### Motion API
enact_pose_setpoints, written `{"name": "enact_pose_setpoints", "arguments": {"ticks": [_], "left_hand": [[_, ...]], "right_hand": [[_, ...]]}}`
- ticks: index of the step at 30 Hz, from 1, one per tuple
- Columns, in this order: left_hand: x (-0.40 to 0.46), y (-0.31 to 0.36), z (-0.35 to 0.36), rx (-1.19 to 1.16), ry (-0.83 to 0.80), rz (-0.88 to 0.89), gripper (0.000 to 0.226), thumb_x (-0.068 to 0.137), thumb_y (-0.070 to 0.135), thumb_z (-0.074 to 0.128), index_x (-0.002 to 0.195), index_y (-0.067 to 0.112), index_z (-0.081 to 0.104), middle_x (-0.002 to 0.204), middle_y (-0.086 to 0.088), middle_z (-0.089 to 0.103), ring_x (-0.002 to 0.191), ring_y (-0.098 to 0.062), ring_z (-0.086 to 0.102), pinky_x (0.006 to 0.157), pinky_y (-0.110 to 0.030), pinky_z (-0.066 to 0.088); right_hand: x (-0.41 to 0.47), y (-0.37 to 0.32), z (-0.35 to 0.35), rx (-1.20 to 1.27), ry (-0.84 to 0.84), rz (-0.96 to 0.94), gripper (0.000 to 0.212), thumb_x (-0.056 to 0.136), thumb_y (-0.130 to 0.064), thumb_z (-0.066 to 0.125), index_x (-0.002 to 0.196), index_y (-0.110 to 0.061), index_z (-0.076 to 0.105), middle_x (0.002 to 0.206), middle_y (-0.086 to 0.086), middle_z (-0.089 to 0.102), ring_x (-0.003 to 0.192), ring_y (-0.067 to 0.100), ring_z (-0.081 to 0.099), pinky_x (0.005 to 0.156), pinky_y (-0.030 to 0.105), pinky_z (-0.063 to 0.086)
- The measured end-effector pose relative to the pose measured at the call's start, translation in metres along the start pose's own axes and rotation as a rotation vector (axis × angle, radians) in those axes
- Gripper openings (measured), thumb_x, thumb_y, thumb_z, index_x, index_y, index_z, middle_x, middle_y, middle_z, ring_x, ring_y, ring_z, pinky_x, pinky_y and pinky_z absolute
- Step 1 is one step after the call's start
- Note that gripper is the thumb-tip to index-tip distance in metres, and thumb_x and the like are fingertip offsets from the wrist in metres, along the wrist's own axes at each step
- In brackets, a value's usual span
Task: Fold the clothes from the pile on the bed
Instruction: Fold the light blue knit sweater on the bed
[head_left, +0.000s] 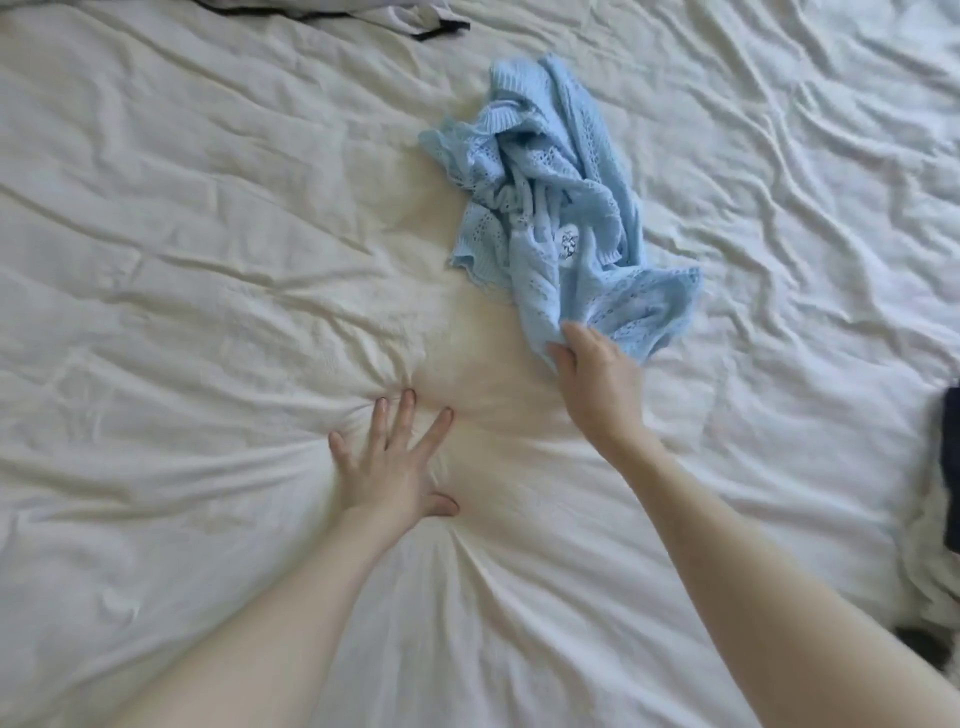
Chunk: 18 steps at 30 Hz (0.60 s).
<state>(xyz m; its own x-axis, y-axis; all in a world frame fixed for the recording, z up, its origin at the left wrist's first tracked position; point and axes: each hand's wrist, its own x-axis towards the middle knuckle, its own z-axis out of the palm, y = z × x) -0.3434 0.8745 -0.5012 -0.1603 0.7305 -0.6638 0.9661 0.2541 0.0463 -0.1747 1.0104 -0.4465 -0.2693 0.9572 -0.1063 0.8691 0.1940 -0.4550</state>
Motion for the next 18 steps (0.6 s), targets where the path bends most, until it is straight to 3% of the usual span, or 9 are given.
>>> {"name": "enact_pose_setpoints", "arguments": {"ticks": [3,5,7,9,12,14,16,18], "left_hand": [[-0.002,-0.003,-0.02,-0.112,-0.113,0.032,0.106,0.069,0.066,0.064,0.144,0.05,-0.009,0.155,0.004,-0.027,0.143,-0.023,-0.022,0.103,-0.071,0.004],[-0.012,-0.011,-0.036,-0.202,-0.155,0.087,0.089,0.079,0.054,0.064,0.147,0.044,0.008,0.158,0.003,-0.016,0.145,-0.022,-0.012,0.107,-0.065,0.007],[-0.036,-0.016,-0.045,-0.508,-0.088,0.098,0.062,0.09,0.042,0.057,0.146,0.029,0.032,0.158,-0.002,0.013,0.143,-0.016,0.016,0.113,-0.039,0.018],[-0.08,-0.008,-0.042,-1.005,-0.059,0.029,0.049,0.094,0.032,0.054,0.138,0.013,0.046,0.147,-0.004,0.04,0.125,-0.008,0.041,0.096,-0.013,0.03],[-0.147,0.019,-0.018,-1.385,-0.242,-0.073,0.045,0.093,0.024,0.056,0.135,0.011,0.043,0.13,-0.006,0.054,0.094,-0.008,0.059,0.067,-0.022,0.049],[-0.179,0.03,-0.002,-1.52,-0.194,-0.15,0.031,0.091,0.011,0.059,0.12,0.01,0.049,0.108,-0.009,0.061,0.069,-0.007,0.06,0.051,-0.017,0.047],[-0.201,0.033,0.014,-1.46,-0.084,-0.215,0.024,0.087,0.0,0.062,0.107,0.008,0.054,0.096,-0.011,0.061,0.068,-0.013,0.057,0.051,-0.017,0.045],[-0.228,0.035,0.039,-1.397,-0.136,-0.261,0.02,0.085,-0.002,0.062,0.093,0.015,0.053,0.097,-0.012,0.061,0.071,-0.015,0.056,0.052,-0.021,0.046]], "right_hand": [[-0.061,-0.015,0.004,0.216,-0.031,0.07,0.022,0.093,-0.016,0.056,0.074,-0.013,0.044,0.072,0.003,0.048,0.071,0.024,0.046,0.061,0.035,0.03],[-0.103,-0.023,0.003,0.291,-0.038,0.155,0.025,0.091,-0.014,0.058,0.071,-0.01,0.045,0.068,0.001,0.046,0.066,0.024,0.043,0.06,0.038,0.032],[-0.144,-0.031,0.0,0.287,-0.115,0.164,0.023,0.09,-0.015,0.06,0.071,-0.006,0.049,0.067,0.003,0.047,0.067,0.025,0.044,0.062,0.038,0.031],[-0.182,-0.04,-0.004,0.285,-0.224,0.125,0.021,0.09,-0.015,0.06,0.071,-0.007,0.053,0.068,0.004,0.05,0.071,0.026,0.048,0.064,0.036,0.031],[-0.233,-0.053,-0.014,0.332,-0.352,0.101,0.026,0.089,-0.016,0.061,0.065,-0.013,0.05,0.062,-0.003,0.045,0.065,0.015,0.042,0.057,0.025,0.03],[-0.259,-0.059,-0.021,0.351,-0.45,0.129,0.024,0.088,-0.02,0.061,0.066,-0.011,0.055,0.06,-0.002,0.048,0.059,0.007,0.038,0.053,0.018,0.03],[-0.277,-0.059,-0.024,0.354,-0.595,0.167,0.025,0.087,-0.021,0.061,0.064,-0.013,0.056,0.061,0.003,0.05,0.059,0.01,0.04,0.053,0.023,0.03],[-0.293,-0.051,-0.026,0.264,-0.822,0.154,0.024,0.087,-0.023,0.061,0.064,-0.016,0.056,0.061,0.003,0.048,0.06,0.011,0.039,0.048,0.021,0.027]]}}
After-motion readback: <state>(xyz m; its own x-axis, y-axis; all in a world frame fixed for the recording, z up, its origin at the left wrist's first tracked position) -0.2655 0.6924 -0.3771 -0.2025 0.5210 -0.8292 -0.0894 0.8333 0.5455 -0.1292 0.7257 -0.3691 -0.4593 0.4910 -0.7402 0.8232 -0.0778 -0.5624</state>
